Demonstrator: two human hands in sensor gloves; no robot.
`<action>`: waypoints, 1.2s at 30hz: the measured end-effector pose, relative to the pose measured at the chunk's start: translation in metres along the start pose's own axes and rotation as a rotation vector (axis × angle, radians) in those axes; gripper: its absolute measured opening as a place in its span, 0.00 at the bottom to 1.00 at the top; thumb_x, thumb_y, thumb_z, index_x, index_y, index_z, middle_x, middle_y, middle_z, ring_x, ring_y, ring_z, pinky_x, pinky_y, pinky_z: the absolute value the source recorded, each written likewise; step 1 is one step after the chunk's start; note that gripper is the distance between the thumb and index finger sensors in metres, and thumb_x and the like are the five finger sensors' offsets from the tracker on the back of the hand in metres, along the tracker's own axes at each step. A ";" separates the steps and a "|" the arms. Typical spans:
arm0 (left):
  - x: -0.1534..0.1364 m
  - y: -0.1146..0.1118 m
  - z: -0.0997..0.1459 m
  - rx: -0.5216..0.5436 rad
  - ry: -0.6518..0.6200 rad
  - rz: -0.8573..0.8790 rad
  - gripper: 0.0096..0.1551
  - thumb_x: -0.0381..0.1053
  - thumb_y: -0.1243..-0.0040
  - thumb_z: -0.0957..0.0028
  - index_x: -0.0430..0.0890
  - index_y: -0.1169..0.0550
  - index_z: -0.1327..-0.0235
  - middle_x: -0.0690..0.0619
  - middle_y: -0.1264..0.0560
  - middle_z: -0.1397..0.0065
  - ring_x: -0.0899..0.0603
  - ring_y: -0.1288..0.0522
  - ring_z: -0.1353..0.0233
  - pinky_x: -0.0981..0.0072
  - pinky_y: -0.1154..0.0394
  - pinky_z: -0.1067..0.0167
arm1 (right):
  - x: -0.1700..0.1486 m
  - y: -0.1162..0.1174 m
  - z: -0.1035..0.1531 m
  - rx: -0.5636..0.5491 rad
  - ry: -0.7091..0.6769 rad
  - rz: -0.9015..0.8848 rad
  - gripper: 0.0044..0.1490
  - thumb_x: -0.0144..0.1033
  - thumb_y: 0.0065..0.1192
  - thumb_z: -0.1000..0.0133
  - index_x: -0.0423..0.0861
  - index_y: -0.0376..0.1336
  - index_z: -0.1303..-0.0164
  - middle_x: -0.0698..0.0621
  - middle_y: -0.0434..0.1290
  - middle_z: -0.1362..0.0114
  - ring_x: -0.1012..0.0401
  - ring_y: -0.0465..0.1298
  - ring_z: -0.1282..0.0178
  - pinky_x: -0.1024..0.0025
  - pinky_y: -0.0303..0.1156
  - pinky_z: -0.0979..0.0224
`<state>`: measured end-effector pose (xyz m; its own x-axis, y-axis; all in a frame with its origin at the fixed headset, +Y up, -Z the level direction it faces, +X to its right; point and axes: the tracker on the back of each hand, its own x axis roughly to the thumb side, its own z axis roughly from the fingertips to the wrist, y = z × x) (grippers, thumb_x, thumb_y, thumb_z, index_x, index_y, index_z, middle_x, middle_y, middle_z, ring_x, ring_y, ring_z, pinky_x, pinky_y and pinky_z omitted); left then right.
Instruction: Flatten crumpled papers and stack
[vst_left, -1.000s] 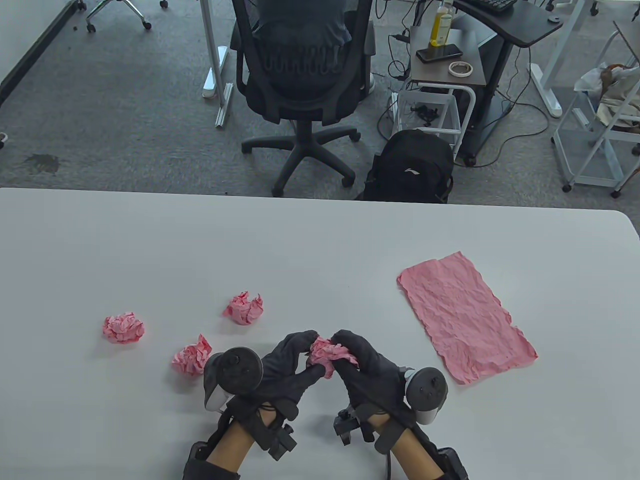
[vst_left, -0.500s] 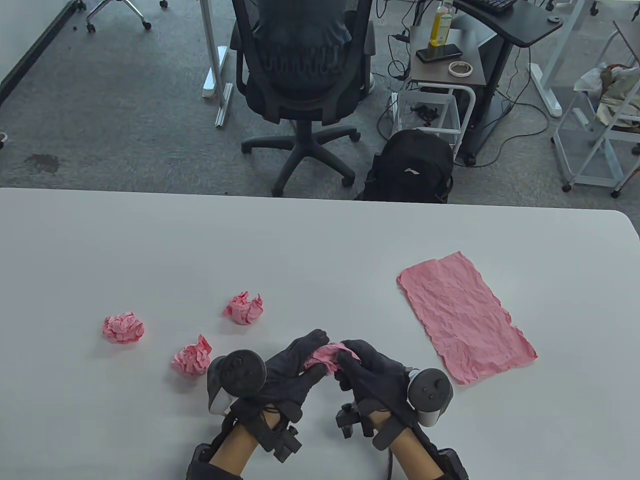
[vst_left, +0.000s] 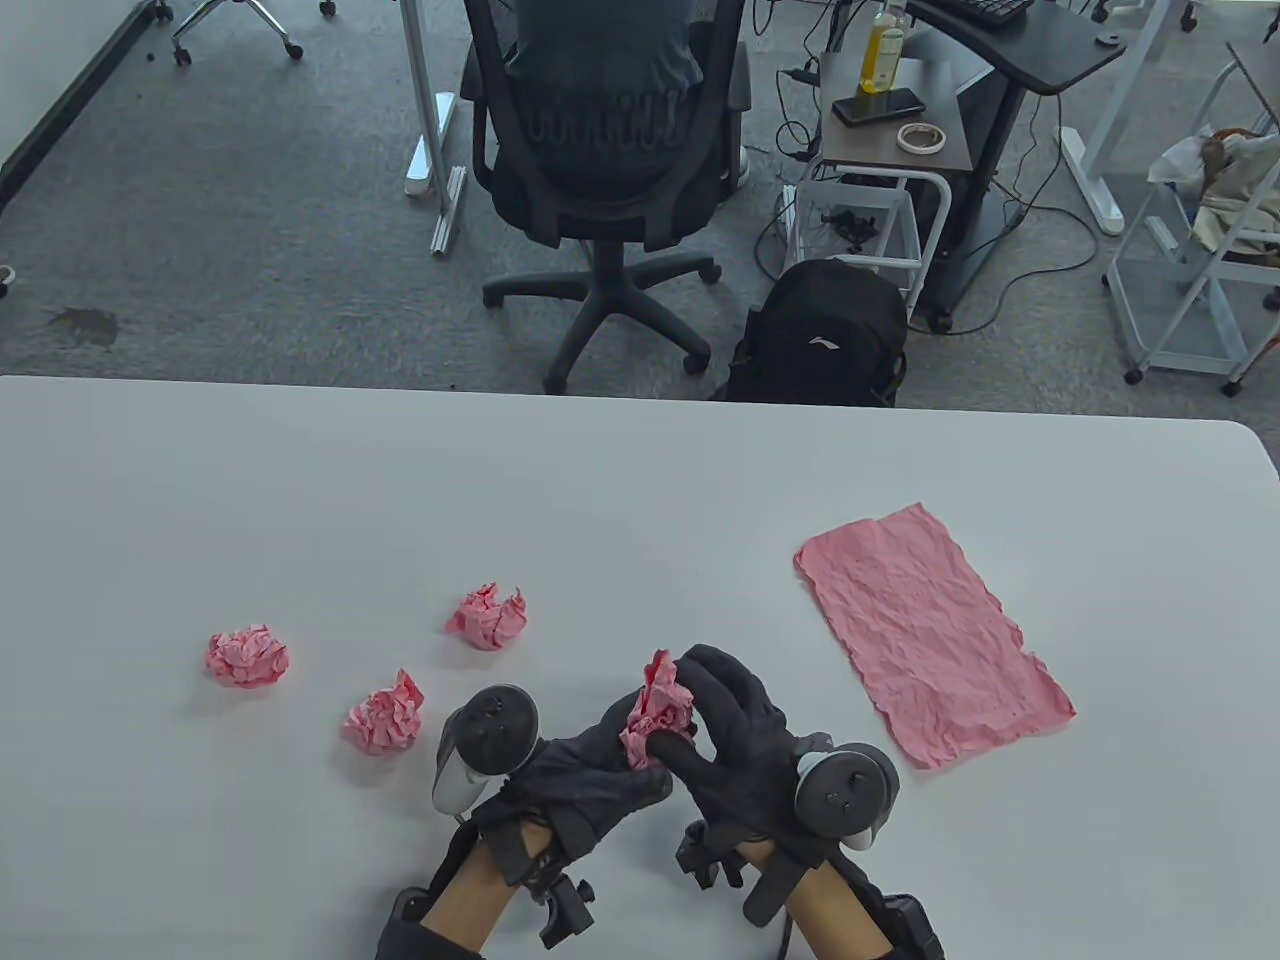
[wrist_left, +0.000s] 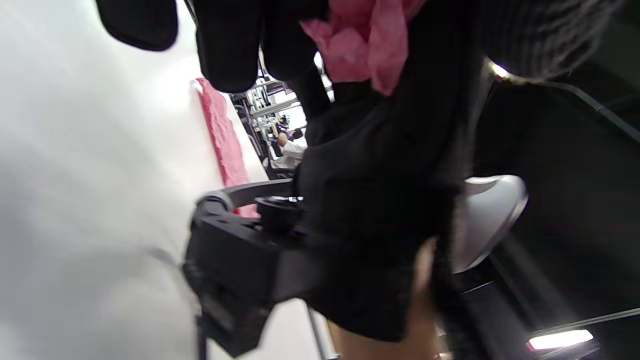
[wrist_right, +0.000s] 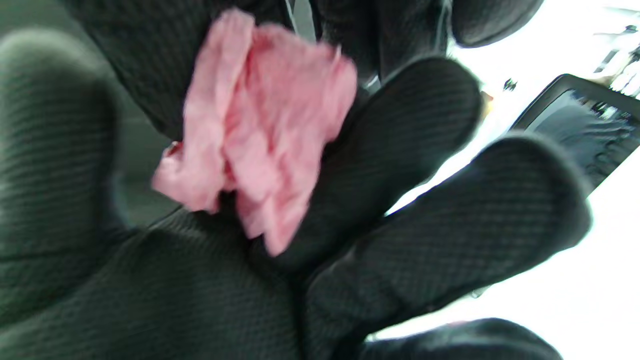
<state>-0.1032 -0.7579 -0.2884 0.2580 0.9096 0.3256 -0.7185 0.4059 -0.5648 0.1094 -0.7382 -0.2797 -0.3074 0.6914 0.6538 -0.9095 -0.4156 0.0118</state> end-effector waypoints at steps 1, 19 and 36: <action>-0.001 0.001 0.002 0.032 0.007 -0.008 0.59 0.81 0.43 0.50 0.51 0.46 0.15 0.49 0.33 0.19 0.38 0.27 0.20 0.37 0.34 0.26 | 0.000 0.001 0.000 0.013 0.003 0.014 0.40 0.50 0.68 0.44 0.52 0.56 0.23 0.40 0.60 0.21 0.40 0.63 0.28 0.35 0.57 0.30; -0.003 0.033 0.022 0.448 0.171 -0.082 0.39 0.66 0.40 0.43 0.51 0.32 0.21 0.52 0.21 0.38 0.43 0.15 0.41 0.47 0.24 0.36 | -0.024 -0.005 0.000 -0.147 0.245 -0.410 0.25 0.37 0.68 0.45 0.45 0.66 0.38 0.41 0.80 0.39 0.44 0.82 0.45 0.45 0.75 0.43; -0.014 0.041 0.016 0.253 0.030 0.257 0.33 0.65 0.45 0.38 0.59 0.35 0.20 0.55 0.33 0.23 0.44 0.25 0.24 0.43 0.33 0.25 | -0.042 -0.012 0.003 -0.216 0.410 -0.548 0.26 0.36 0.65 0.43 0.46 0.63 0.36 0.44 0.78 0.41 0.47 0.80 0.47 0.45 0.72 0.42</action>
<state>-0.1471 -0.7554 -0.3039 0.0646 0.9829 0.1726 -0.8987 0.1324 -0.4180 0.1345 -0.7643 -0.3049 0.1674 0.9511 0.2596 -0.9852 0.1519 0.0789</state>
